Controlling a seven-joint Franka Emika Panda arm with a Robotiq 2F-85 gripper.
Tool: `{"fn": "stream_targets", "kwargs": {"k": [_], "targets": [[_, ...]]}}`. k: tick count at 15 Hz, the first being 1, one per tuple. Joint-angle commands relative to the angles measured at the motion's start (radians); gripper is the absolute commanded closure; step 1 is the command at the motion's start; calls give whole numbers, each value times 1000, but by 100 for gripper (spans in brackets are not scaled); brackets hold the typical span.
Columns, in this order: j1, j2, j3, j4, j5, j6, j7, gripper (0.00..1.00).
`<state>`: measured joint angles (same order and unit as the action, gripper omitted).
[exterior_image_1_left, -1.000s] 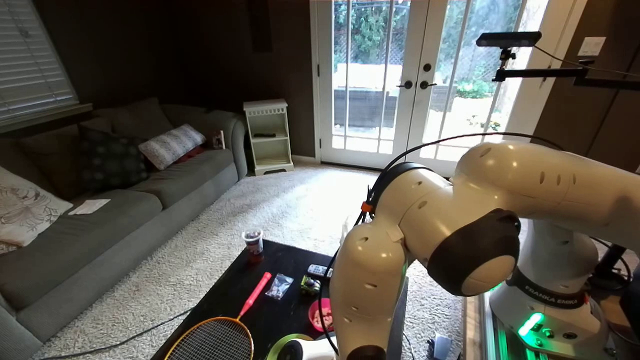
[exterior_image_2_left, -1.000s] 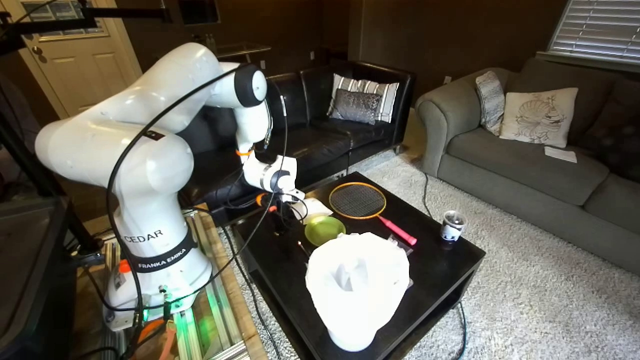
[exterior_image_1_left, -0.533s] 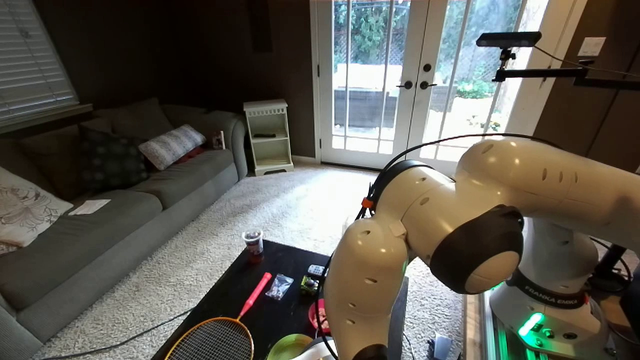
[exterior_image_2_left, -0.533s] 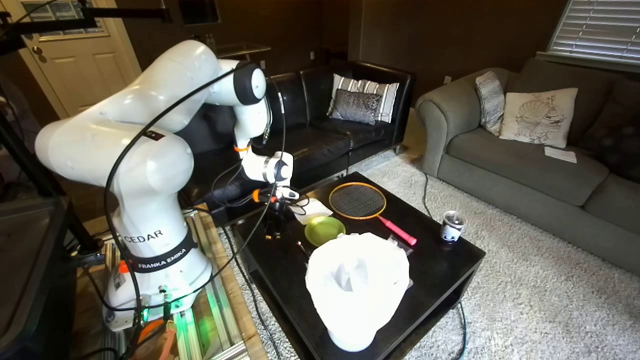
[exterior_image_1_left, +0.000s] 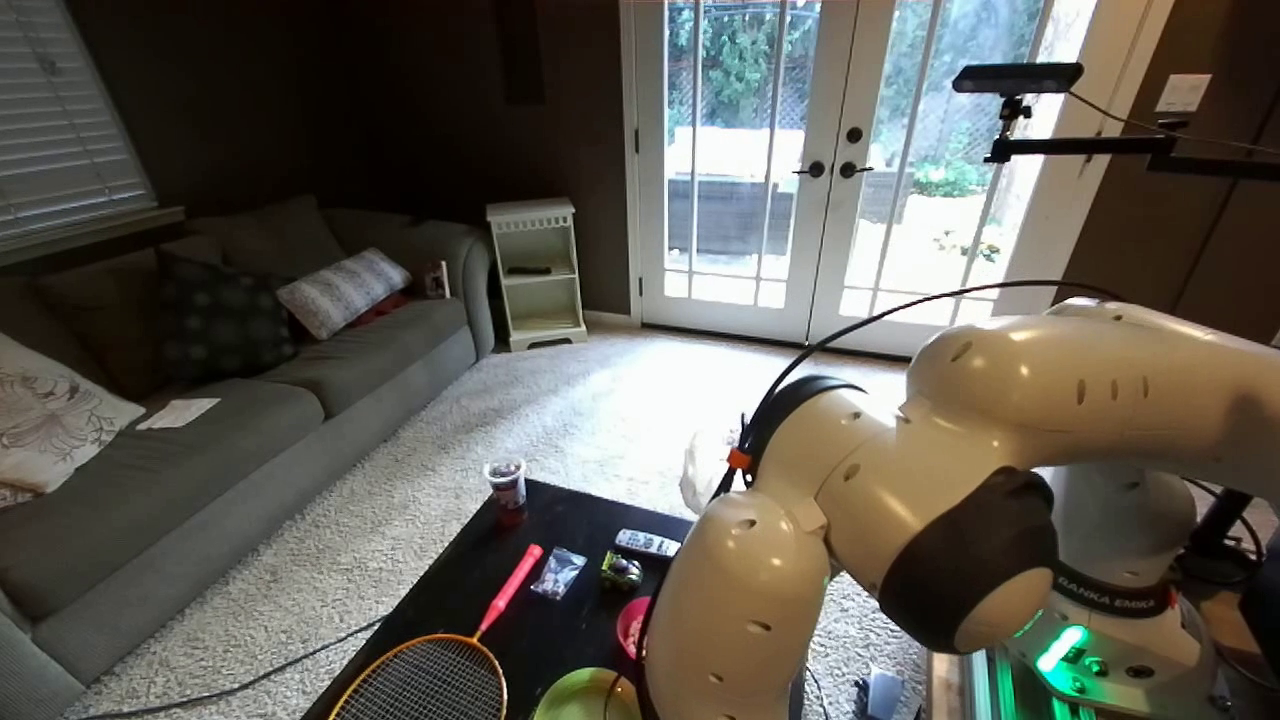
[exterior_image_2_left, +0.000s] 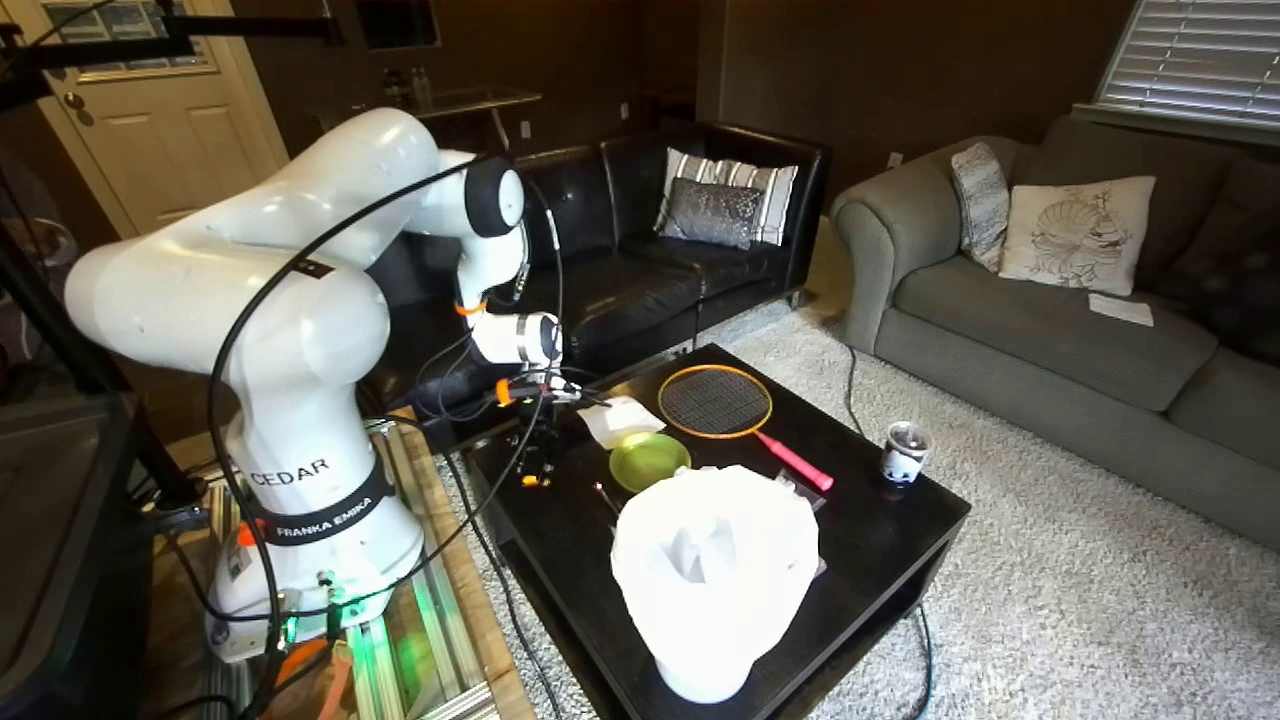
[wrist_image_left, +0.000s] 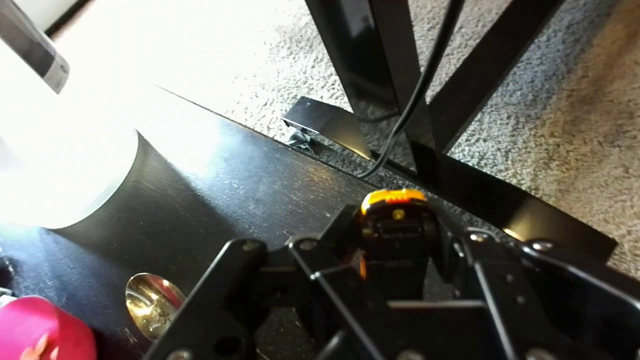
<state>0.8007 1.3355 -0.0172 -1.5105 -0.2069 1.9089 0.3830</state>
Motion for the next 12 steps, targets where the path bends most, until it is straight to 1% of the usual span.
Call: {"fn": "stream_targets", "kwargs": {"k": [1,4,7,8,12], "targets": [[60,107,-11,146,-99,-118,-16,87],[102,161,-24,210,-158,-171,-15,87],[131,204,-38,263,-198,-199,-18,87],[140,153,-43,188,-218,-180,-10,87],[169,159,-65,199,-275,-193,-10,87]]}}
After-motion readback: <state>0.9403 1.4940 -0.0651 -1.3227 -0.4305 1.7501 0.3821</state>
